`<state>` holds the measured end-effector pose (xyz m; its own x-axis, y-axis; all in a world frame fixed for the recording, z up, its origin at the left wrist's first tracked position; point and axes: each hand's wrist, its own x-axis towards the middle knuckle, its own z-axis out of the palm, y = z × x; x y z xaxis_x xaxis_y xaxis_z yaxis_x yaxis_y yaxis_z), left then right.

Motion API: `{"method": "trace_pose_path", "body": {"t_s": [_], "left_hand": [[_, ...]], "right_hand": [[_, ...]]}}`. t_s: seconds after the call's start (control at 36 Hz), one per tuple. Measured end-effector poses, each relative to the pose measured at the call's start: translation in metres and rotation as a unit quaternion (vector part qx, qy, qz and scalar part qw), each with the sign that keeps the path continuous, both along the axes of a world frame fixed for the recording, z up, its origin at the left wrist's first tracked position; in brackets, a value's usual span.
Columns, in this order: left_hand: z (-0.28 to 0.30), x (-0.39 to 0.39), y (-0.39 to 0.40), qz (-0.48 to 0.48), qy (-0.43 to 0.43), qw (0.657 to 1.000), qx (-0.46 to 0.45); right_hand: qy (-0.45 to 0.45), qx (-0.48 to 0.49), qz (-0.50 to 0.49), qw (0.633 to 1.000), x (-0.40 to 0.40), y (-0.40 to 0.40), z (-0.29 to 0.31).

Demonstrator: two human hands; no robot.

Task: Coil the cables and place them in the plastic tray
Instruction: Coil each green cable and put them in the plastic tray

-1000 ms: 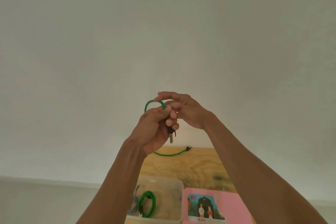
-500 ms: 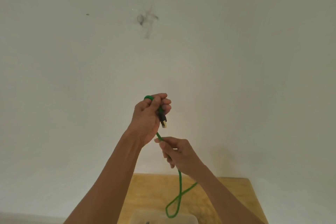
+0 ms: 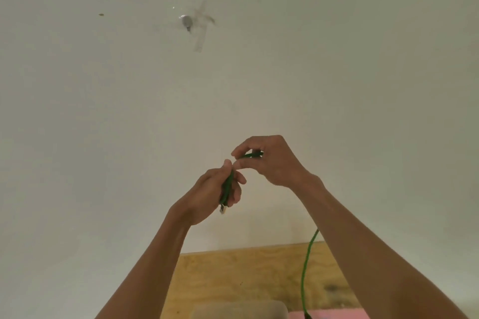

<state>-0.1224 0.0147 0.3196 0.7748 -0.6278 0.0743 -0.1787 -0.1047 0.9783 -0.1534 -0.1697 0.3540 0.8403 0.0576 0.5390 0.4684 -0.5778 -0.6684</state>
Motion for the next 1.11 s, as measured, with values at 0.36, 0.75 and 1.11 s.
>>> {"method": "trace_pose_path", "body": {"t_s": [0.36,0.75,1.11], "left_hand": [[0.02,-0.015,-0.021,-0.149,0.097,0.945,-0.273],[0.036,0.038,-0.023,0.071,-0.065,0.978,-0.187],[0.018,0.009,-0.029,-0.034,0.041,0.999,-0.006]], "right_hand": [[0.105,0.272,0.15,0.945,0.012,0.006,-0.027],[0.155,0.203,0.081,0.964,-0.012,0.01,-0.058],[-0.008,0.01,0.063,0.998,0.008,-0.022,0.021]]}}
